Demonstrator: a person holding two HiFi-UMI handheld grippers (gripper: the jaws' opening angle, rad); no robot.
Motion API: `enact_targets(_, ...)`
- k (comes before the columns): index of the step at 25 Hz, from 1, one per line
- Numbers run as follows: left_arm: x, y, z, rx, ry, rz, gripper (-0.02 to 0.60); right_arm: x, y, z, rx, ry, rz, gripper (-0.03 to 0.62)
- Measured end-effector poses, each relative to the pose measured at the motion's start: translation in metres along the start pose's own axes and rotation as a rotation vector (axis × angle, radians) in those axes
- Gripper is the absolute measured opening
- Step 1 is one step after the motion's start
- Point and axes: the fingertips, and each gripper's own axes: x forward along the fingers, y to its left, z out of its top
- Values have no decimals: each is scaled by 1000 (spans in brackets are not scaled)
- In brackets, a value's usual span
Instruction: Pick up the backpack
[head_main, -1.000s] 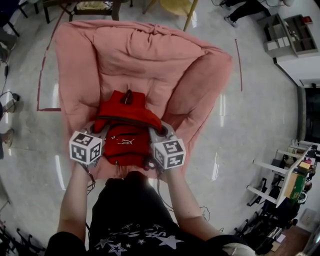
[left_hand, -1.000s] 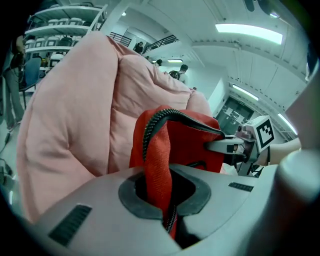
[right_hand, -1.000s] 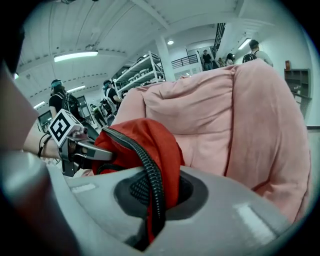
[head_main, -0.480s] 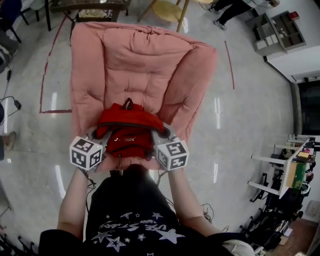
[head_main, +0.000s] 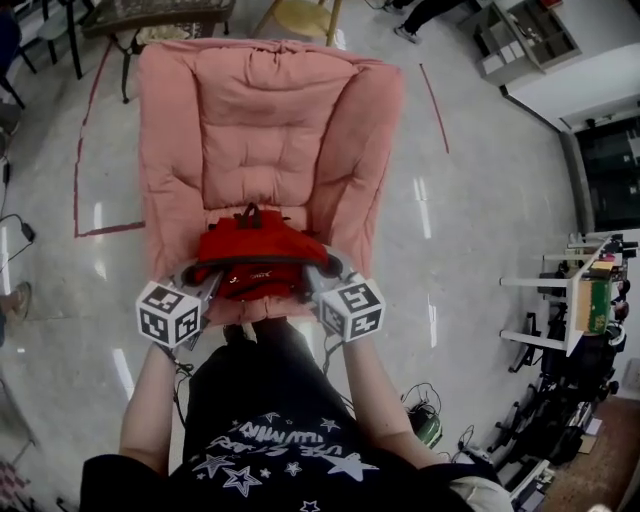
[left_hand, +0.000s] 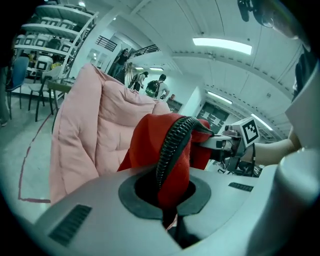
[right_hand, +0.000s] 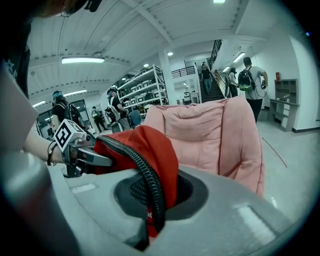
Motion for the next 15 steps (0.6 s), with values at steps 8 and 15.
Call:
enact_targets(8,-28,-54,-13,11,19,-60,9,-54,18,-4,14,-2,13,12)
enact_targets(15,-47,-103,-7,-44,-90,-18,9,-102,23,-1,-41,-31,81,12)
